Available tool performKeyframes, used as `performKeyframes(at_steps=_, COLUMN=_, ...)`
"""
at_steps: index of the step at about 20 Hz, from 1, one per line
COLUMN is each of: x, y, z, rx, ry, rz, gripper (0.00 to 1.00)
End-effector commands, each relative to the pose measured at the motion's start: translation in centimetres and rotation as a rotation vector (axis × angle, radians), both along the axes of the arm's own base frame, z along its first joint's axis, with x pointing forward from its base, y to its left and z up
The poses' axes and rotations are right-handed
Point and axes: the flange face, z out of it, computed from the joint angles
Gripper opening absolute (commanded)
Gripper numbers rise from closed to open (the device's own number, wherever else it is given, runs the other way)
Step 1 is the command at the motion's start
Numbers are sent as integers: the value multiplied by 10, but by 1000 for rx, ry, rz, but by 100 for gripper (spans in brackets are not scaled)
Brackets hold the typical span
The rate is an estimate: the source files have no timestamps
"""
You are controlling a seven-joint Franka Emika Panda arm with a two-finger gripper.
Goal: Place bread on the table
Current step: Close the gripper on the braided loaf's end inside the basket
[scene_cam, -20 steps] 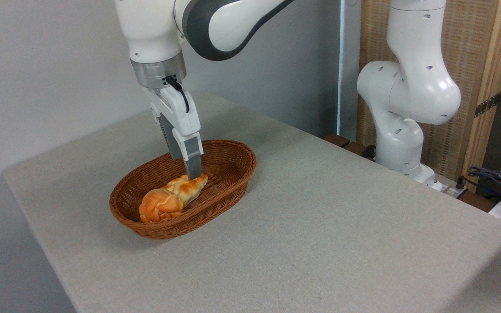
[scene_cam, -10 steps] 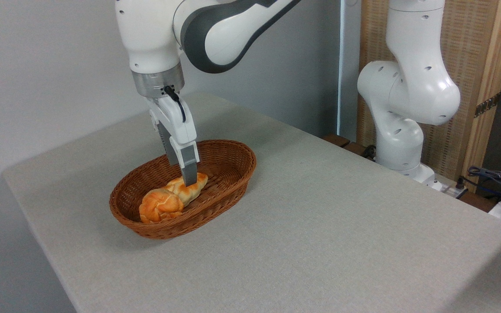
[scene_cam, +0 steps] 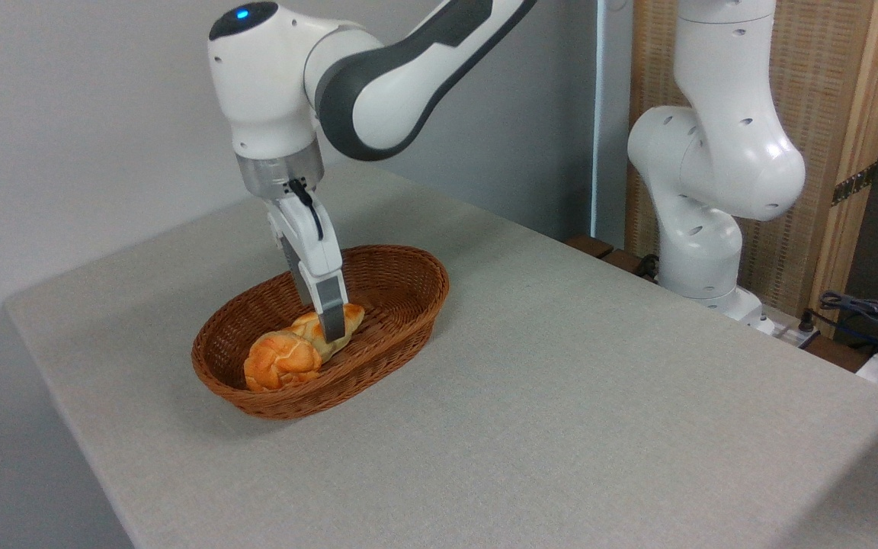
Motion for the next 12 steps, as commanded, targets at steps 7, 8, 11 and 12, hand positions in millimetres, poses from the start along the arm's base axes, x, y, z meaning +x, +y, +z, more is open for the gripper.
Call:
performKeyframes(at_steps=7, x=-1, y=-15, z=-28, rx=11, ry=11, rz=-37, gripper=35)
performKeyframes(at_steps=8, x=-1, y=-15, z=-28, rx=11, ry=11, rz=-37, gripper=32)
performKeyframes(at_steps=11, x=-1, y=-15, z=-33, rx=12, ry=22, rz=-35, gripper=26)
performKeyframes(at_steps=12, x=-1, y=-15, z=-33, rx=12, ry=23, rz=-35, gripper=25)
